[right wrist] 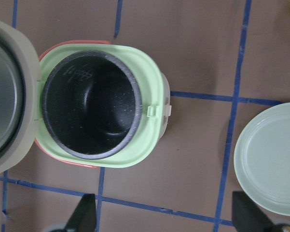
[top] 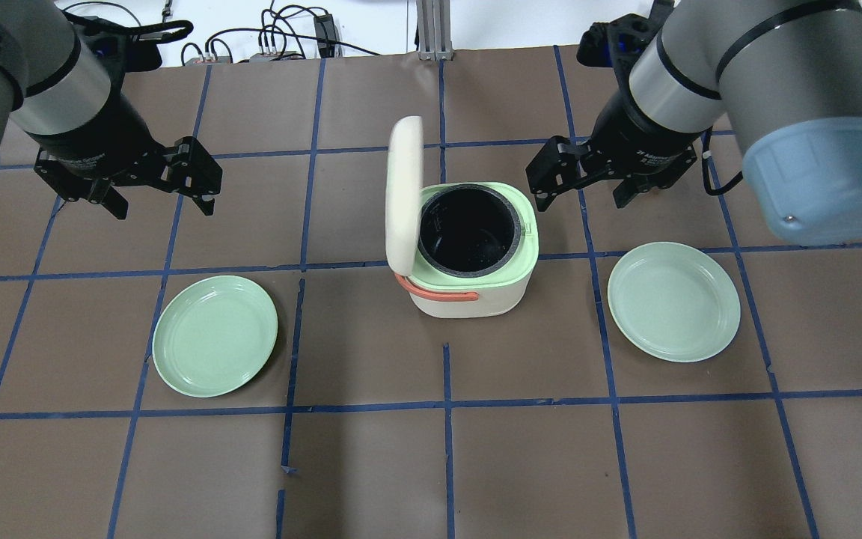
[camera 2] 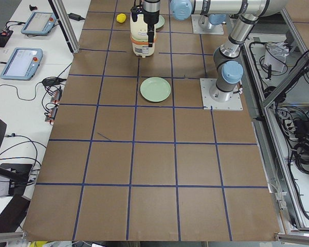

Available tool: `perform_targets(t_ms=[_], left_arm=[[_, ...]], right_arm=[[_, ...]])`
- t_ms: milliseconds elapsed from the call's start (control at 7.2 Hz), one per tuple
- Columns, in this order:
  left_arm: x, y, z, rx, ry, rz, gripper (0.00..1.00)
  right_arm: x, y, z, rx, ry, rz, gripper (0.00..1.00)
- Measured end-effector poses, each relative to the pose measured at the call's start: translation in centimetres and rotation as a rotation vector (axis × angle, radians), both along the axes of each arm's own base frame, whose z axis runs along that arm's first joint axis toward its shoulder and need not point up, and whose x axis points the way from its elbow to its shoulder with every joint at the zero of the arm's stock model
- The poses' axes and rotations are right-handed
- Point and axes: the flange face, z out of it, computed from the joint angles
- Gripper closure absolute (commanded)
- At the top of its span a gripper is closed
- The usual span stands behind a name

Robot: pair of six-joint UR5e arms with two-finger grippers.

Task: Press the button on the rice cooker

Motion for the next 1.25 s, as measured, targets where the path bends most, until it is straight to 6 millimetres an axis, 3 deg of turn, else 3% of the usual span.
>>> perform_targets(t_ms=[278,556,1250], left_arm=[[0.0,0.0,0.0,0.001,0.0,-0.001,0.0],[0.0,0.0,0.0,0.0,0.0,0.0,0.0],[0.0,0.0,0.0,0.0,0.0,0.0,0.0]], right_arm=[[-2.4,0.9,2.5,-0.017,0.018,-0.054,0.01],[-4.5,1.5,3.2,0.013,0.049,-0.095,0.01],[-5.0,1.7,3.0,0.012,0.072,-0.1,0.0]])
